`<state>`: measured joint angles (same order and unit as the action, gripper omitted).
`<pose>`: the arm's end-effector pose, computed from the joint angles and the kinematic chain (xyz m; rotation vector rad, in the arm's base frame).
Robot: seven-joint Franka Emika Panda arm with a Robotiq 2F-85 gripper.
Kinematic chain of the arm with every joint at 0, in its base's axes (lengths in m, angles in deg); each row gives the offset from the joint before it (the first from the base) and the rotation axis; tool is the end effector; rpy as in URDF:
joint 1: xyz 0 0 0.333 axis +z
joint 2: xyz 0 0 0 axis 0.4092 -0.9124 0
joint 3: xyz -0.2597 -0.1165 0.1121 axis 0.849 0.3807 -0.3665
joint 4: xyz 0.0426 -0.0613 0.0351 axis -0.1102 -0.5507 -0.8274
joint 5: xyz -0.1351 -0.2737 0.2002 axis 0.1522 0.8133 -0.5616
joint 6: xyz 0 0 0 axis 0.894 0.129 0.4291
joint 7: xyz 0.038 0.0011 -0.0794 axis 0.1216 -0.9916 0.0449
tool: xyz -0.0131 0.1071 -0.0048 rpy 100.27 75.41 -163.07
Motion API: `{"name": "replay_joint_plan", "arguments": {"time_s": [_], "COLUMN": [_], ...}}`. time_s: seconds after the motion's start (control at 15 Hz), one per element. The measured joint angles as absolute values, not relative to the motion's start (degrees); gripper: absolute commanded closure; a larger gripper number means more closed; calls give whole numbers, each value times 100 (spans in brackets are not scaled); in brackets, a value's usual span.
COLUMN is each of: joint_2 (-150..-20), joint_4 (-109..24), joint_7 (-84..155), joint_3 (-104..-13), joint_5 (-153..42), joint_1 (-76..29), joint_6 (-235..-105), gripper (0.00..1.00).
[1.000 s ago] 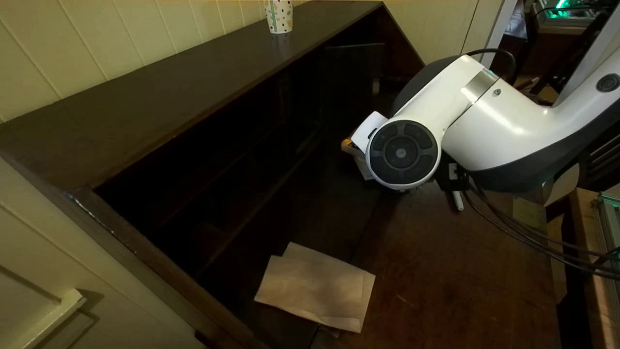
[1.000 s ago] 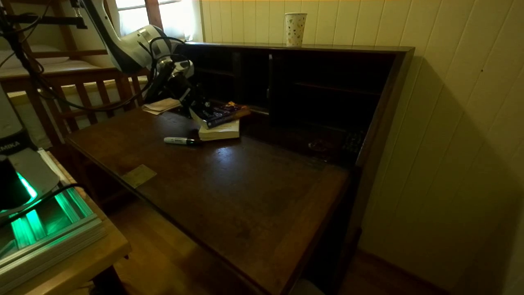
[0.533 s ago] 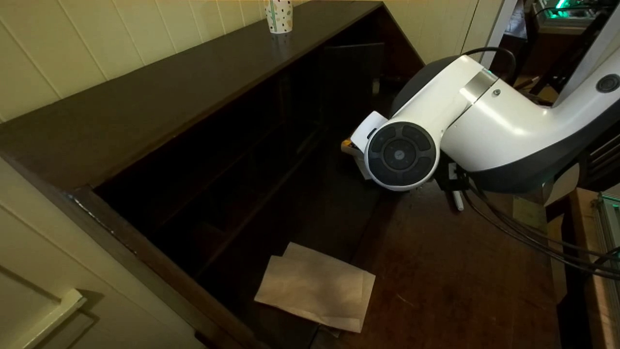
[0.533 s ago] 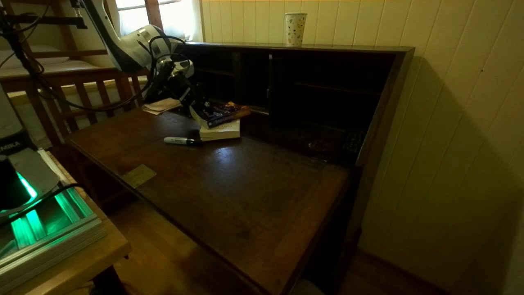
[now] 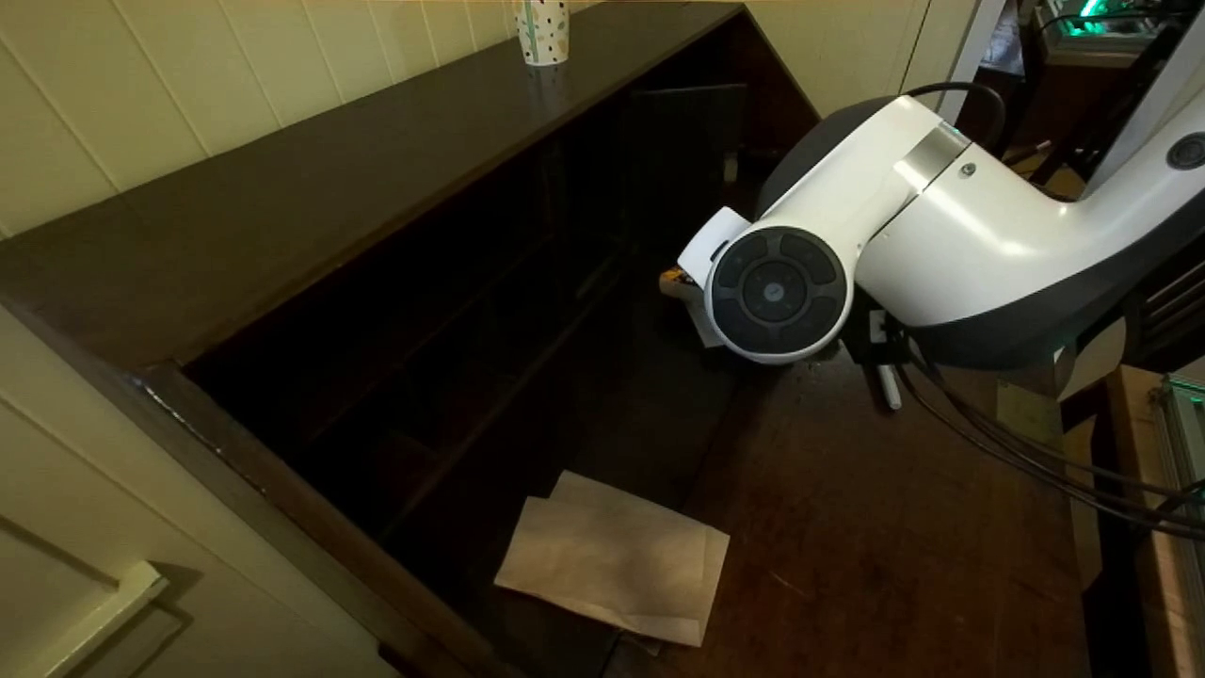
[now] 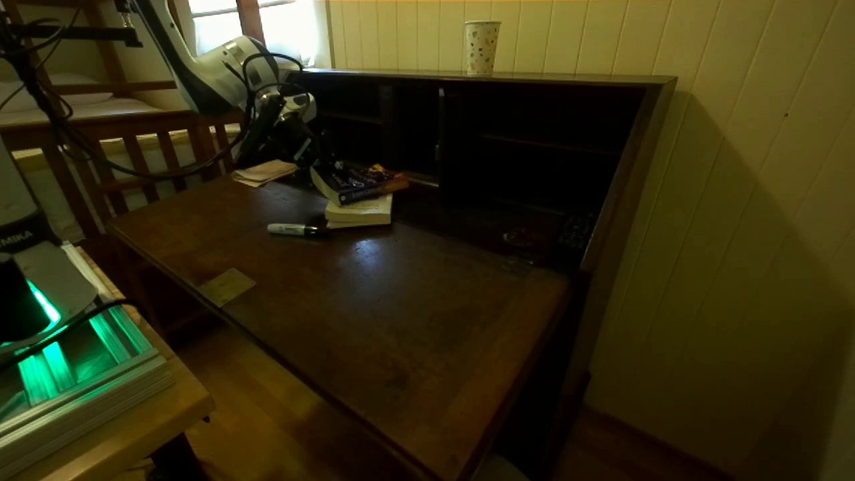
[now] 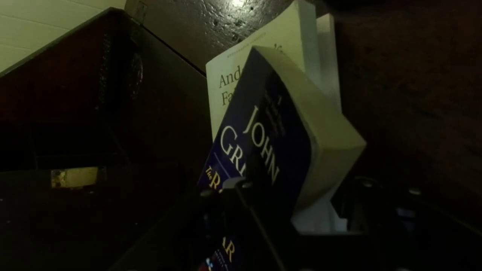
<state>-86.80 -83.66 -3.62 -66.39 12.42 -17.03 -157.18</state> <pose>0.4634 0.0449 0.1994 2.1804 0.4526 -0.0218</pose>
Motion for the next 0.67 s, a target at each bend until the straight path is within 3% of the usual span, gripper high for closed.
{"name": "replay_joint_plan", "arguments": {"time_s": [0.67], "joint_2": [-8359], "joint_4": [-8353], "joint_7": [-242], "joint_3": [-6854], "joint_5": [1194], "joint_1": [-1700], "joint_6": [-15535], "gripper": [80]}}
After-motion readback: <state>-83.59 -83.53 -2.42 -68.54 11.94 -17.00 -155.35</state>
